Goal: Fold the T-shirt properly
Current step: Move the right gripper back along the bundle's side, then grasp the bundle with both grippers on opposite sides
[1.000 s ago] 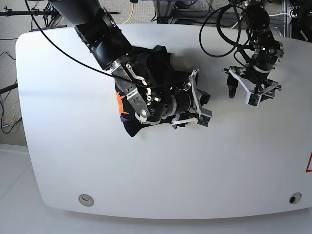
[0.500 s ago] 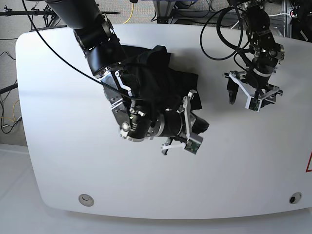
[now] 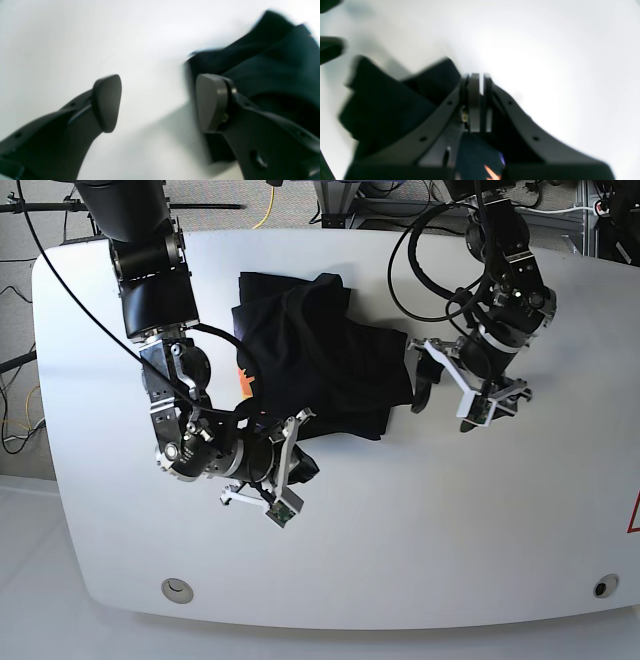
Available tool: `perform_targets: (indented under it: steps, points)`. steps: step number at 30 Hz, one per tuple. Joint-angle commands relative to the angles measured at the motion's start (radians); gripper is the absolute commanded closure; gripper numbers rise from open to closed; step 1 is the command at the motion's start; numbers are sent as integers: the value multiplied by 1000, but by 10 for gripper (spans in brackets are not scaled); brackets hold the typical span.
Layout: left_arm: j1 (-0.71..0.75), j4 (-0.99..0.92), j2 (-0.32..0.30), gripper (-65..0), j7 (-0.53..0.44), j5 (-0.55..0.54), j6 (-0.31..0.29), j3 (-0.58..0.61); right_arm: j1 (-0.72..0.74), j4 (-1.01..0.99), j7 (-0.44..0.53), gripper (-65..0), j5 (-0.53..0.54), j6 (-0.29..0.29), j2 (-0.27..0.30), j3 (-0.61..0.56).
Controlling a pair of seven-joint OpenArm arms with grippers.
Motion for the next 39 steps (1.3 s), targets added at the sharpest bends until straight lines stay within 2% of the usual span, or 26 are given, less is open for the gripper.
perform_targets:
  steps: [1,5,10,14,23,28,34,39]
  points:
    - [1,28,1,-420,-28,-23,-2,66,40,-55,22,-20,13,0,22,23]
    - [22,36,1,-420,-28,-25,-2,170,47,-126,26,-20,11,0,46,31]
    - [45,42,1,-420,-28,-25,-2,279,61,-196,82,-20,11,0,72,28]
    - [68,42,1,-420,-28,-26,-2,348,66,-256,117,-20,-40,0,75,26]
    - [145,44,1,-420,-28,-26,-2,463,83,-333,131,-20,-310,17,0,28]
    - [193,41,1,-420,-28,-26,-2,520,77,-334,163,-20,-411,87,-43,33]
    - [242,32,1,-420,-28,-26,-2,535,72,-334,169,-20,-449,122,-66,33]
    - [250,1,1,-420,-28,-23,-2,480,55,-334,172,-20,-451,130,-72,33]
